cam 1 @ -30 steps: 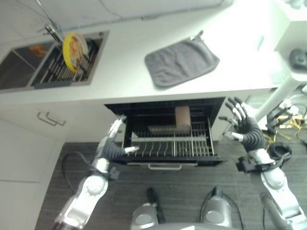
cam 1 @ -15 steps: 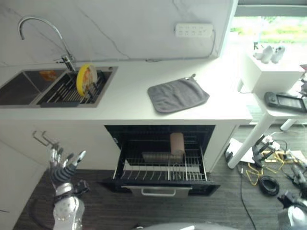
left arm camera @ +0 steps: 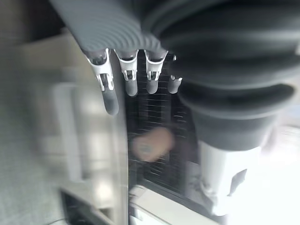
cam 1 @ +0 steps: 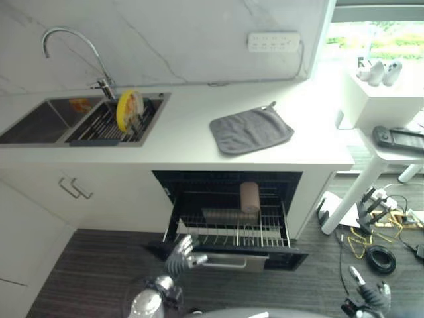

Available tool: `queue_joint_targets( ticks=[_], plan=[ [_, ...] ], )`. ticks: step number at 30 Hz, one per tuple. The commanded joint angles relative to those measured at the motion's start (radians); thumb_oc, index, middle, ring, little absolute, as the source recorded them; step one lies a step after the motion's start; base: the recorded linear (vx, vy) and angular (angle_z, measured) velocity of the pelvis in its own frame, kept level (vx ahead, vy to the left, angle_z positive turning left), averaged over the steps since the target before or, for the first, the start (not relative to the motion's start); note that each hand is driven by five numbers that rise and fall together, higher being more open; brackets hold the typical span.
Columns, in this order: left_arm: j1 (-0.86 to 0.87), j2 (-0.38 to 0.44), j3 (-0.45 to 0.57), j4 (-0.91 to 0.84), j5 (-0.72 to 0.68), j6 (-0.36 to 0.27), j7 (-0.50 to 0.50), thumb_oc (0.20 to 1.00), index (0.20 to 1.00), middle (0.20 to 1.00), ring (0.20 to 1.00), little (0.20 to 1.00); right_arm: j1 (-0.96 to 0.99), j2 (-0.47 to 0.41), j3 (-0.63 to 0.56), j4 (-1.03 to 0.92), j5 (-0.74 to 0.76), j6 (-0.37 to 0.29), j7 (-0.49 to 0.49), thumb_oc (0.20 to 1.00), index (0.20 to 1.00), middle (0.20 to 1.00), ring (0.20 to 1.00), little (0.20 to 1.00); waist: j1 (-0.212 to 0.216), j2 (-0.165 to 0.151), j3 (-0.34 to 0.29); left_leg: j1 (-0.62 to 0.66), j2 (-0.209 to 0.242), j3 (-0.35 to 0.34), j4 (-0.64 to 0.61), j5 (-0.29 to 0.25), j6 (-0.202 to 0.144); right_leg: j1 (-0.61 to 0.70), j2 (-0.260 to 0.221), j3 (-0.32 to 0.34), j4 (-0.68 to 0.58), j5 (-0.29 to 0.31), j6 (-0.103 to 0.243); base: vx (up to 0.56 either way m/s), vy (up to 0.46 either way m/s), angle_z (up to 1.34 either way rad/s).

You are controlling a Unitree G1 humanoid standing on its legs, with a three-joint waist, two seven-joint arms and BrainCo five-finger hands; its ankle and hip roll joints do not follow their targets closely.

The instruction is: Place the dishes in the dishwasher.

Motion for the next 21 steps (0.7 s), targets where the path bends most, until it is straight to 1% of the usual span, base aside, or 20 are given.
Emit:
queue_joint_targets(
  ticks=[1,2,3,4,6,8,9,12,13,15,16,18,20,21],
  plan=[
    [-0.092,0.022,0.058,0.028,0.024,-0.081,0.001,1.000,1.000,1.000,1.000,1.000,-0.096,0.009,-0.029,0.010,0.006,-0.039,0.008,1.000,1.000,1.000,1.000,1.000,0.006,-0.018,0.082,0.090,0.027,-0.031,0.009,-0.131,-0.006,0.052,0.006,-0.040,0.033,-0.046,-0.013,0.00,0.000,0.00],
    [-0.095,0.023,0.053,0.032,0.026,-0.093,0.001,1.000,1.000,1.000,1.000,1.000,-0.095,0.009,-0.022,0.015,0.005,-0.039,0.008,1.000,1.000,1.000,1.000,1.000,0.006,-0.017,0.082,0.090,0.027,-0.031,0.008,-0.131,-0.006,0.052,0.005,-0.040,0.033,-0.046,-0.012,0.01,0.011,-0.03],
    [-0.097,0.028,0.053,0.031,0.032,-0.129,0.008,1.000,1.000,1.000,1.000,1.000,-0.093,0.008,-0.016,0.018,-0.004,-0.035,0.010,1.000,1.000,1.000,1.000,1.000,0.006,-0.016,0.084,0.090,0.027,-0.031,0.008,-0.132,-0.006,0.053,0.004,-0.041,0.030,-0.044,-0.011,0.00,0.016,-0.05],
    [-0.099,0.038,0.055,0.017,0.036,-0.144,0.014,1.000,1.000,1.000,1.000,1.000,-0.089,0.006,-0.009,0.015,-0.008,-0.034,0.009,1.000,1.000,1.000,1.000,1.000,0.005,-0.015,0.085,0.090,0.026,-0.030,0.008,-0.132,-0.005,0.052,0.002,-0.042,0.030,-0.044,-0.011,-0.01,0.024,-0.05],
    [-0.103,0.057,0.061,-0.013,0.035,-0.184,0.027,1.000,1.000,1.000,1.000,1.000,-0.080,0.004,-0.005,0.010,0.015,-0.049,0.025,1.000,1.000,1.000,1.000,1.000,0.004,-0.013,0.086,0.089,0.026,-0.029,0.008,-0.133,-0.004,0.052,0.000,-0.043,0.031,-0.044,-0.011,0.00,0.031,-0.04],
    [-0.110,0.088,0.082,-0.073,0.029,-0.226,0.047,1.000,1.000,1.000,1.000,1.000,-0.070,-0.004,-0.008,-0.024,0.036,-0.100,0.020,1.000,1.000,1.000,1.000,1.000,0.003,-0.012,0.084,0.093,0.024,-0.026,0.008,-0.135,-0.001,0.058,0.001,-0.042,0.026,-0.043,-0.013,0.00,0.000,0.00],
    [-0.116,0.104,0.103,-0.126,0.038,-0.249,0.066,1.000,1.000,1.000,1.000,1.000,-0.065,-0.011,-0.018,-0.074,0.051,-0.150,0.001,1.000,1.000,1.000,1.000,1.000,0.001,-0.015,0.080,0.095,0.023,-0.026,0.009,-0.136,0.001,0.059,0.001,-0.041,0.026,-0.043,-0.014,0.00,0.000,0.00],
    [-0.125,0.132,0.138,-0.218,0.061,-0.283,0.094,1.000,1.000,1.000,1.000,1.000,-0.065,-0.031,-0.044,-0.186,-0.016,-0.208,-0.036,1.000,1.000,1.000,1.000,1.000,0.000,-0.018,0.075,0.102,0.020,-0.026,0.010,-0.141,0.005,0.066,0.002,-0.039,0.025,-0.045,-0.017,0.00,0.000,0.00],
    [-0.131,0.144,0.158,-0.262,0.069,-0.298,0.107,1.000,1.000,1.000,1.000,1.000,-0.066,-0.041,-0.054,-0.260,-0.050,-0.219,-0.052,1.000,1.000,1.000,1.000,1.000,-0.003,-0.020,0.072,0.106,0.019,-0.025,0.010,-0.143,0.008,0.068,0.002,-0.037,0.026,-0.046,-0.018,0.00,0.000,0.00],
    [-0.134,0.155,0.179,-0.301,0.087,-0.320,0.127,1.000,1.000,1.000,1.000,1.000,-0.064,-0.050,-0.062,-0.319,-0.089,-0.235,-0.065,1.000,1.000,1.000,1.000,1.000,-0.005,-0.021,0.070,0.108,0.017,-0.023,0.011,-0.145,0.010,0.069,0.002,-0.036,0.026,-0.046,-0.018,0.01,0.016,-0.04],
    [-0.136,0.164,0.207,-0.332,0.091,-0.350,0.139,1.000,1.000,1.000,1.000,1.000,-0.058,-0.057,-0.068,-0.399,-0.147,-0.244,-0.085,1.000,1.000,1.000,1.000,1.000,-0.009,-0.022,0.068,0.108,0.017,-0.020,0.012,-0.145,0.011,0.068,0.001,-0.034,0.028,-0.047,-0.019,-0.01,0.016,-0.04],
    [-0.136,0.169,0.229,-0.355,0.097,-0.368,0.149,1.000,1.000,1.000,1.000,1.000,-0.052,-0.063,-0.071,-0.465,-0.170,-0.245,-0.094,1.000,1.000,1.000,1.000,1.000,-0.014,-0.024,0.065,0.109,0.016,-0.017,0.012,-0.145,0.011,0.066,0.001,-0.030,0.028,-0.046,-0.018,0.00,0.000,0.00],
    [-0.131,0.170,0.257,-0.390,0.119,-0.400,0.167,1.000,1.000,1.000,1.000,1.000,-0.040,-0.060,-0.074,-0.559,-0.227,-0.265,-0.110,1.000,1.000,1.000,1.000,1.000,-0.021,-0.027,0.063,0.108,0.017,-0.011,0.013,-0.144,0.011,0.062,0.000,-0.028,0.029,-0.045,-0.017,0.00,0.000,0.00],
    [-0.126,0.171,0.267,-0.411,0.132,-0.403,0.174,1.000,1.000,1.000,1.000,1.000,-0.032,-0.061,-0.076,-0.596,-0.252,-0.265,-0.119,1.000,1.000,1.000,1.000,1.000,-0.022,-0.028,0.063,0.108,0.017,-0.009,0.014,-0.143,0.010,0.061,-0.001,-0.028,0.029,-0.045,-0.016,0.00,0.000,0.00]
  ],
)
